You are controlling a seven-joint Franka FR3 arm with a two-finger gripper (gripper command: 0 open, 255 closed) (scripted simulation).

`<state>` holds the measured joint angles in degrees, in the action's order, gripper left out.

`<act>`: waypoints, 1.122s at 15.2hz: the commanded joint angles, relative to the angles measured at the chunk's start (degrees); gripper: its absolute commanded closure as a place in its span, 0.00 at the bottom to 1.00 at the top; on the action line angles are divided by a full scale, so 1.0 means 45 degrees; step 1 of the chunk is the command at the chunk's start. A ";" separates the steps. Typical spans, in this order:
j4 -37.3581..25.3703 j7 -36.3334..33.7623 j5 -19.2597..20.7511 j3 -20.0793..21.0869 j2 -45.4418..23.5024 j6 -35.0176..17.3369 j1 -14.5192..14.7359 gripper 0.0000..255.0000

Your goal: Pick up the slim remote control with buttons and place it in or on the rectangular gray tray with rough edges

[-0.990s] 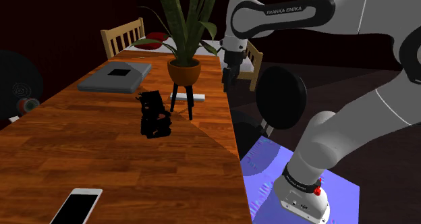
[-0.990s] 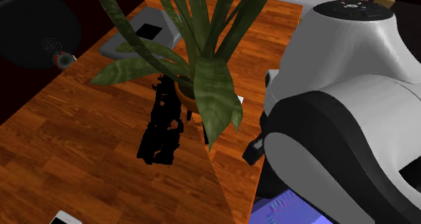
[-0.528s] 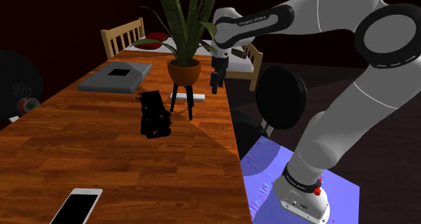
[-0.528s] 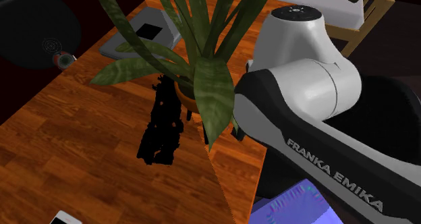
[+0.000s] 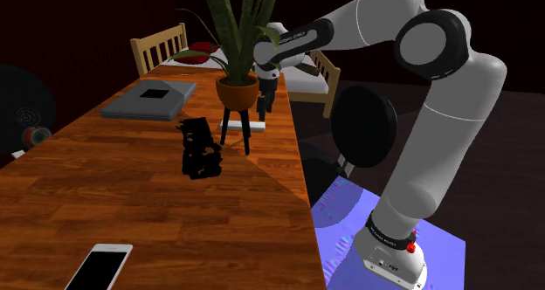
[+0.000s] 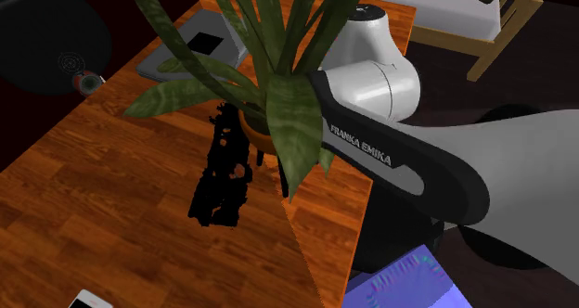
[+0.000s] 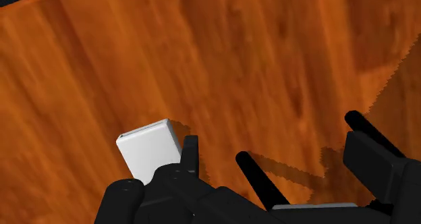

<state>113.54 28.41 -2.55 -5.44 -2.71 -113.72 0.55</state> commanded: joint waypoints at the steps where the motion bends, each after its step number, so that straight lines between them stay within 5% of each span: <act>1: -0.0844 0.0301 -0.0064 0.0019 -0.1070 -0.0271 0.0001 0.00; 11: -0.6498 0.1626 -0.0221 0.0207 -0.6223 -0.0092 -0.0278 0.00; 17: -0.6297 0.1678 -0.0251 0.0237 -0.6678 -0.0758 -0.0285 0.00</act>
<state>85.11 35.96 -3.65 -4.41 -32.30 -116.55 -0.75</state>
